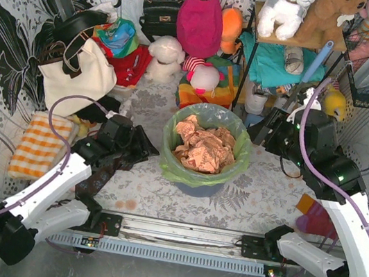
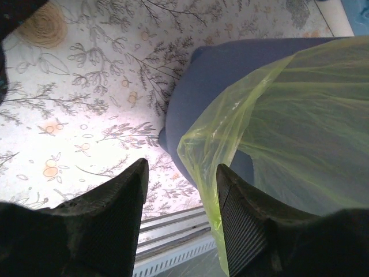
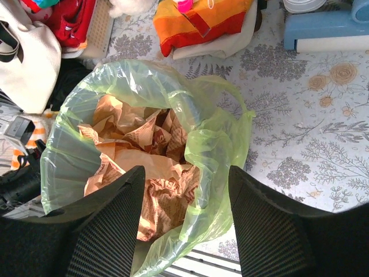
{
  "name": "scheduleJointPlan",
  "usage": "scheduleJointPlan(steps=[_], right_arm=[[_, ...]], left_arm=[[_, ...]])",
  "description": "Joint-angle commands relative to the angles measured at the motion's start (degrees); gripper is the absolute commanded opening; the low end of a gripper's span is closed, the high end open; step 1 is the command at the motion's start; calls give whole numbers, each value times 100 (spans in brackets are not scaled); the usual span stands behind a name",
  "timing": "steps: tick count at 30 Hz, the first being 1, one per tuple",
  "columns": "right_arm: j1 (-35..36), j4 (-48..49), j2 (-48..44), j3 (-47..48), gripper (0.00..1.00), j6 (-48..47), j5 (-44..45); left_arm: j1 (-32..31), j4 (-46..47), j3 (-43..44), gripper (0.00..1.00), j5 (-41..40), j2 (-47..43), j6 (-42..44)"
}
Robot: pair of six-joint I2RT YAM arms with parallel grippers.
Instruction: Tie the trash bag
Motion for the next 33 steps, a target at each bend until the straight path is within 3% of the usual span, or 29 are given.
scheduleJointPlan(steps=[1,5,16,25,33], right_arm=[[31,203,-41,166,59,87,-29],[35,227,-54,126,59,155,-22],[38,252,60,147,58,172,-30],[34,287,85,52,58,159,-34],[35,291,48,24,59,147,-87]], left_arm=[[223,1104,-341,60,743,-19,-78],[401,1912,-726,61,1362,0,-251],[444,2261,-1015,58,2016,236,-30],[441,1864,-1022,57,1969,432,342],[442,2426,-1146,54,2145,674,160]])
